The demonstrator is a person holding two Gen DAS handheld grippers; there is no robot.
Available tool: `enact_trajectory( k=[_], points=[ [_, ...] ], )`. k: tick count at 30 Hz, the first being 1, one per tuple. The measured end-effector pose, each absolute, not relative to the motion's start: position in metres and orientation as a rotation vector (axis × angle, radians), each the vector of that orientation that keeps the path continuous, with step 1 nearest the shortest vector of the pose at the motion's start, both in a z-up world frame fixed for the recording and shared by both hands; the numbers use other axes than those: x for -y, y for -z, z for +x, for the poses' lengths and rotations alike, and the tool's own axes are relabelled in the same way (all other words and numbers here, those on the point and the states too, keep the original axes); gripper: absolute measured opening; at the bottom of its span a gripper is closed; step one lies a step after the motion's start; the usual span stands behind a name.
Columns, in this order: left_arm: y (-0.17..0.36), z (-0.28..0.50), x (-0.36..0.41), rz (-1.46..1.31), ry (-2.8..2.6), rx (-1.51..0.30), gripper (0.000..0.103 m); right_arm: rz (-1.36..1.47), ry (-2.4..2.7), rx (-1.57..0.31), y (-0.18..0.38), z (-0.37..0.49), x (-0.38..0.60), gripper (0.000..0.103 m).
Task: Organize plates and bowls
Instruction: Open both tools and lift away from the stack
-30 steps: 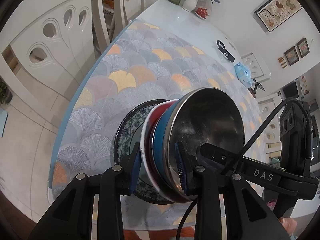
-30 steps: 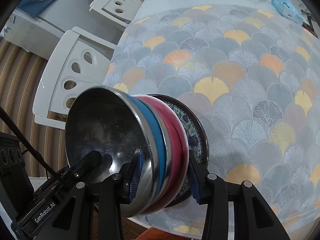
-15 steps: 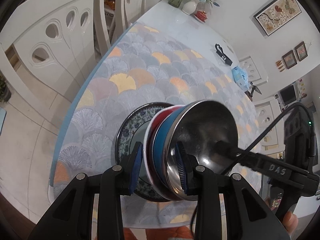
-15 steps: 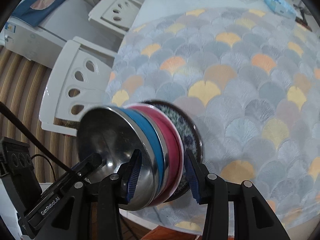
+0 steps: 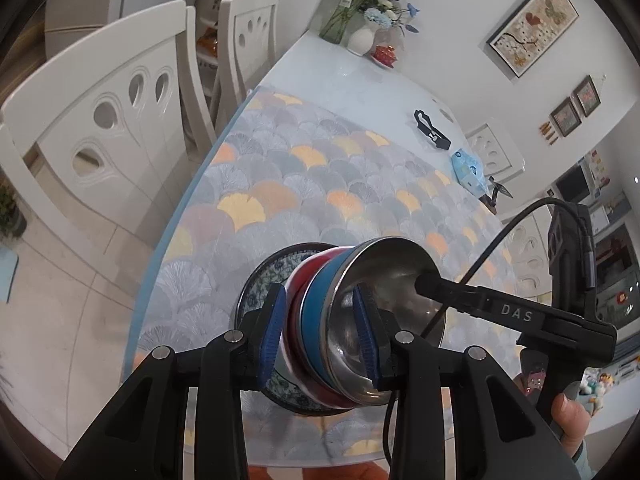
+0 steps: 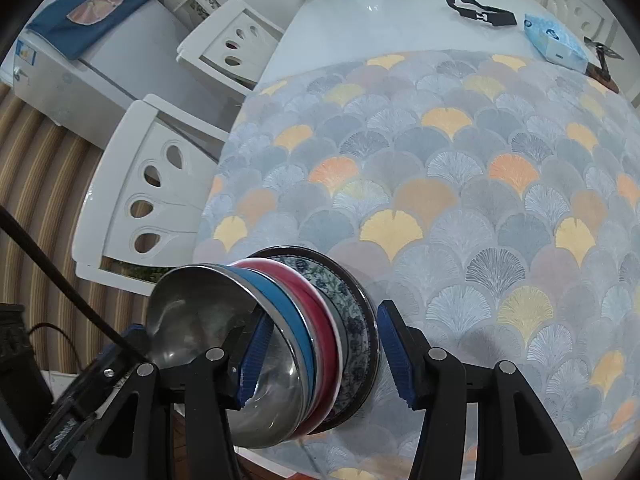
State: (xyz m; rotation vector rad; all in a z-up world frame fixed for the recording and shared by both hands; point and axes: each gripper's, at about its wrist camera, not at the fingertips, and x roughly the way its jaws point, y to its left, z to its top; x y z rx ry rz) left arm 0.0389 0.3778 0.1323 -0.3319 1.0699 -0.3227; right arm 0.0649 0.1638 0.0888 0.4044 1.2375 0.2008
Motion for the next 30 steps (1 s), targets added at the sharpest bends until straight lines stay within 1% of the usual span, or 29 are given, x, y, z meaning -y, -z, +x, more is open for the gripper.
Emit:
enact_trajectory(
  k=[3, 6, 7, 8, 11, 13, 14, 15, 16, 17, 19, 20, 22, 23, 24, 30],
  points=[
    [-0.134, 0.039, -0.379, -0.339, 0.325, -1.069, 0.032, 0.413, -0.199, -1.227, -0.097, 0.06, -0.163, 0.052],
    [-0.144, 0.037, -0.378, -0.336, 0.329, -1.047, 0.032, 0.394, -0.192, -1.176, -0.119, 0.048, -0.164, 0.052],
    [-0.148, 0.036, -0.377, -0.328, 0.329, -1.038, 0.032, 0.393, -0.193, -1.156, -0.129, 0.042, -0.165, 0.053],
    [-0.153, 0.034, -0.375, -0.315, 0.329, -1.023, 0.032, 0.394, -0.196, -1.143, -0.135, 0.038, -0.166, 0.056],
    [-0.174, 0.026, -0.369, -0.26, 0.32, -0.968, 0.032, 0.353, -0.216, -1.084, -0.159, 0.02, -0.177, 0.059],
    [-0.186, 0.021, -0.365, -0.228, 0.308, -0.931, 0.034, 0.278, -0.195, -1.043, -0.172, 0.007, -0.186, 0.059],
    [-0.191, 0.019, -0.362, -0.214, 0.299, -0.914, 0.038, 0.241, -0.182, -1.022, -0.177, 0.0, -0.191, 0.06],
    [-0.195, 0.017, -0.36, -0.197, 0.287, -0.896, 0.039, 0.224, -0.175, -1.011, -0.179, -0.004, -0.192, 0.061],
    [-0.201, 0.015, -0.356, -0.172, 0.27, -0.869, 0.04, 0.199, -0.157, -0.993, -0.182, -0.01, -0.194, 0.067],
    [-0.203, 0.014, -0.354, -0.155, 0.261, -0.857, 0.04, 0.175, -0.128, -0.973, -0.183, -0.015, -0.195, 0.075],
    [-0.209, 0.011, -0.348, -0.097, 0.235, -0.824, 0.043, 0.143, -0.076, -0.951, -0.184, -0.02, -0.193, 0.078],
    [-0.211, 0.009, -0.345, -0.069, 0.222, -0.813, 0.045, 0.135, -0.059, -0.948, -0.183, -0.021, -0.191, 0.078],
    [-0.213, 0.007, -0.34, -0.022, 0.198, -0.792, 0.058, 0.133, -0.025, -0.951, -0.183, -0.02, -0.185, 0.078],
    [-0.214, 0.006, -0.338, -0.01, 0.19, -0.783, 0.073, 0.14, -0.018, -0.953, -0.183, -0.02, -0.183, 0.078],
    [-0.215, 0.005, -0.337, -0.003, 0.186, -0.772, 0.08, 0.149, -0.011, -0.958, -0.182, -0.02, -0.18, 0.078],
    [-0.213, 0.01, -0.337, 0.013, 0.167, -0.787, 0.08, 0.172, 0.005, -1.01, -0.17, -0.02, -0.175, 0.078]
  ],
)
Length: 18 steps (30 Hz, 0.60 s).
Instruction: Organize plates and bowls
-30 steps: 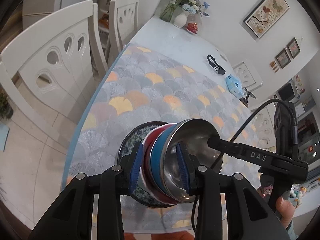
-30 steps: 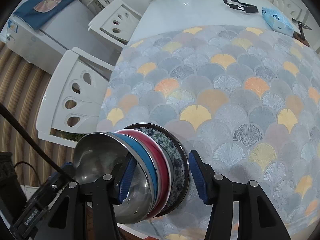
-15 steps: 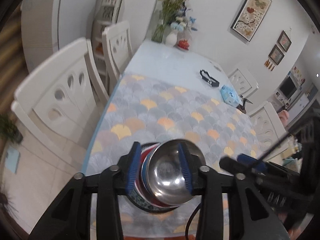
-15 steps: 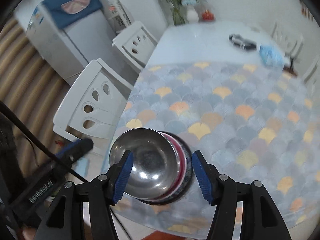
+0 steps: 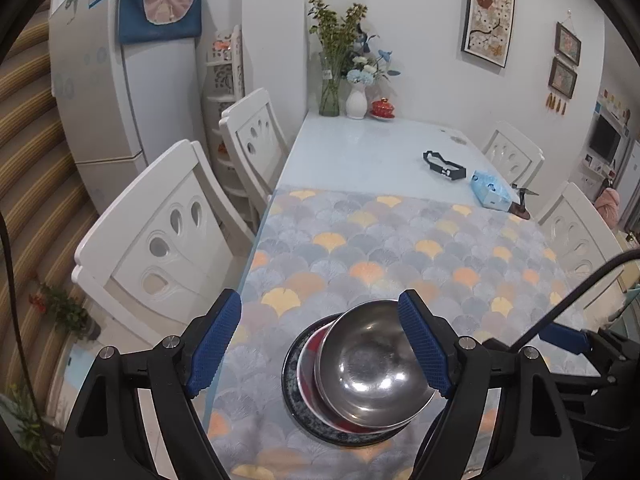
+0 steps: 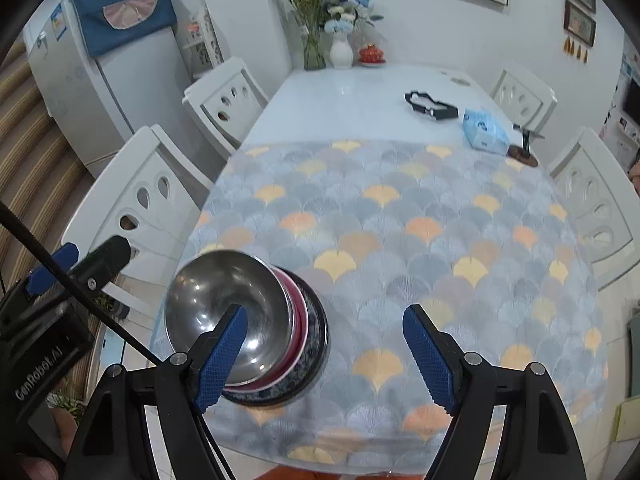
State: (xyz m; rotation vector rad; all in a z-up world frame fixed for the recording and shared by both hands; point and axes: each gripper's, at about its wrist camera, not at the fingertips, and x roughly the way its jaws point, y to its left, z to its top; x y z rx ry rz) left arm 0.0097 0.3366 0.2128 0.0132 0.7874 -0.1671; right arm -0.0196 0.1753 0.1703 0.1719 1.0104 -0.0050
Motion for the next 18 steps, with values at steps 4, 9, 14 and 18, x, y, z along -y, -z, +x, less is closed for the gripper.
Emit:
enact_trajectory(
  k=[4, 9, 14, 18],
  points=[
    [-0.21, 0.009, -0.338, 0.015, 0.158, -0.788, 0.08, 0.172, 0.001, -1.042, -0.163, -0.02, -0.179, 0.078],
    [-0.204, 0.005, -0.331, 0.076, 0.141, -0.792, 0.082, 0.172, 0.003, -1.065, -0.157, -0.02, -0.182, 0.078],
    [-0.201, 0.006, -0.334, 0.04, 0.163, -0.823, 0.082, 0.185, 0.008, -1.085, -0.153, -0.02, -0.181, 0.078],
    [-0.201, 0.007, -0.335, 0.039, 0.155, -0.833, 0.082, 0.187, 0.01, -1.09, -0.152, -0.022, -0.181, 0.078]
  ],
)
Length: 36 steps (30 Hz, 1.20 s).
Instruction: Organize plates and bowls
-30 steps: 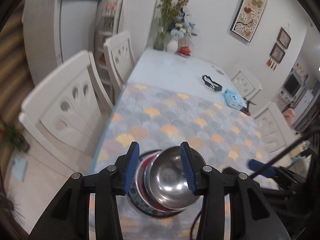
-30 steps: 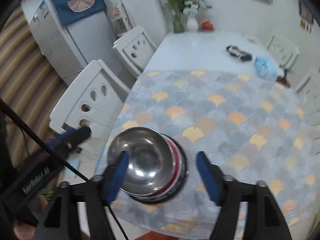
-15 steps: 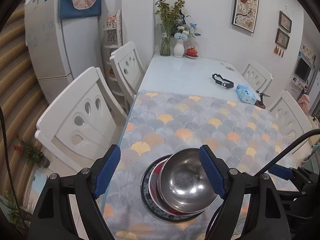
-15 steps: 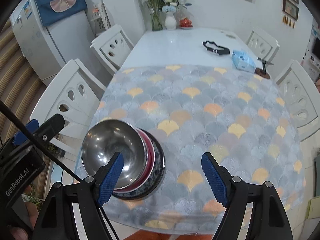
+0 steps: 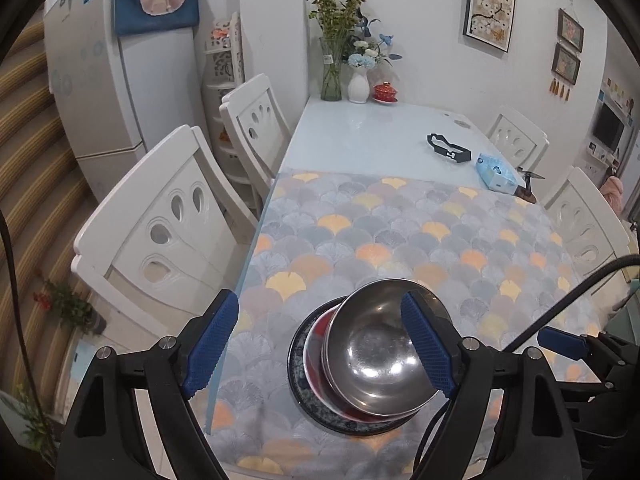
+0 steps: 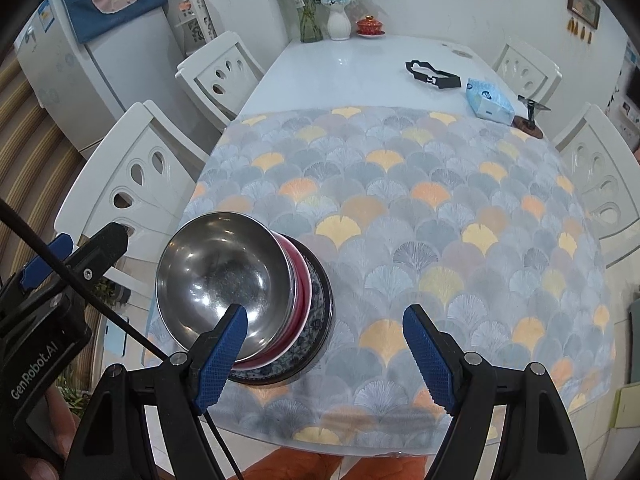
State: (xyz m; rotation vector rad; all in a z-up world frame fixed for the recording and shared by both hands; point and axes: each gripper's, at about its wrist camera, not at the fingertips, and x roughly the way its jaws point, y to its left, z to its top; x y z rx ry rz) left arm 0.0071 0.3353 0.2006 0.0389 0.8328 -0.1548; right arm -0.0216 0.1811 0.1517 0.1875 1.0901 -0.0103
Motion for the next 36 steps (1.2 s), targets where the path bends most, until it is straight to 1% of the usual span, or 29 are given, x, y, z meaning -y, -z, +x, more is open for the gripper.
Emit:
enact_trajectory(
  k=[7, 9, 16, 36],
  points=[
    [-0.202, 0.006, -0.339, 0.009, 0.153, -0.824, 0.083, 0.2, 0.008, -1.094, -0.151, -0.024, -0.18, 0.078],
    [-0.203, 0.007, -0.34, 0.006, 0.137, -0.828, 0.086, 0.204, 0.009, -1.096, -0.15, -0.024, -0.18, 0.078],
    [-0.205, 0.011, -0.347, 0.019, 0.064, -0.83, 0.086, 0.211, 0.011, -1.092, -0.153, -0.024, -0.179, 0.078],
    [-0.208, 0.012, -0.345, 0.061, 0.079, -0.812, 0.086, 0.207, 0.008, -1.103, -0.151, -0.019, -0.184, 0.078]
  ],
)
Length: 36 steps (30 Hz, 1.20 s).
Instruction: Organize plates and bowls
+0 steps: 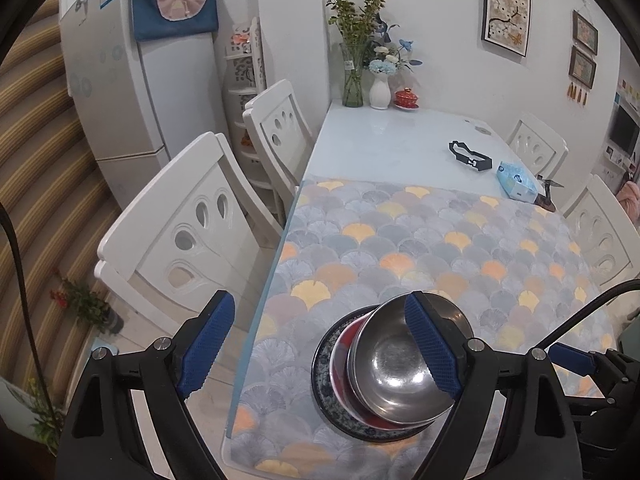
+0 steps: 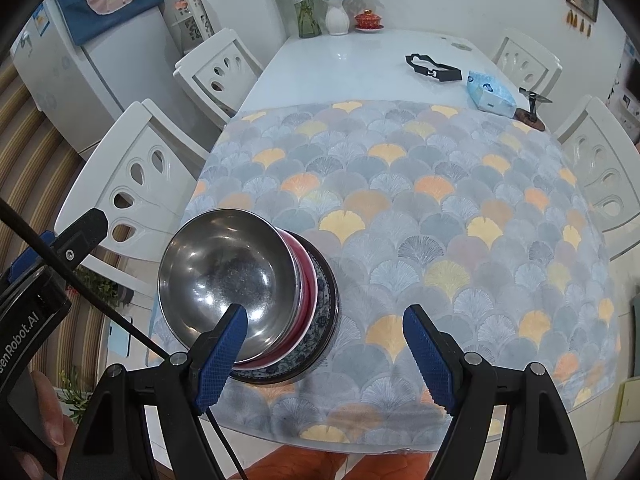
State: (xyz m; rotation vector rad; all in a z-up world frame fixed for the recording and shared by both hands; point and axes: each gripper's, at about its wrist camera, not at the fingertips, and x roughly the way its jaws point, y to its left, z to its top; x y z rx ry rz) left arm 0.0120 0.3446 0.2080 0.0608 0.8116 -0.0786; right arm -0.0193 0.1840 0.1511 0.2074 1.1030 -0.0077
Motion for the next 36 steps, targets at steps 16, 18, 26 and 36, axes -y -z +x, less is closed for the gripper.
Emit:
enact_trajectory(
  k=[16, 18, 26, 36],
  points=[
    [-0.2117, 0.0116, -0.343, 0.07, 0.08, -0.808, 0.088, 0.218, 0.016, -1.1, -0.1499, -0.0208, -0.1806, 0.078],
    [-0.2116, 0.0119, -0.3429, 0.07, 0.083, -0.81, 0.088, 0.221, 0.015, -1.102, -0.1497, -0.0217, -0.1806, 0.078],
    [-0.2111, 0.0122, -0.3428, 0.069, 0.082, -0.811, 0.088, 0.223, 0.016, -1.103, -0.1496, -0.0223, -0.1802, 0.078],
    [-0.2095, 0.0085, -0.3388, 0.085, 0.092, -0.818, 0.088, 0.225, 0.015, -1.103, -0.1496, -0.0226, -0.1802, 0.078]
  ],
)
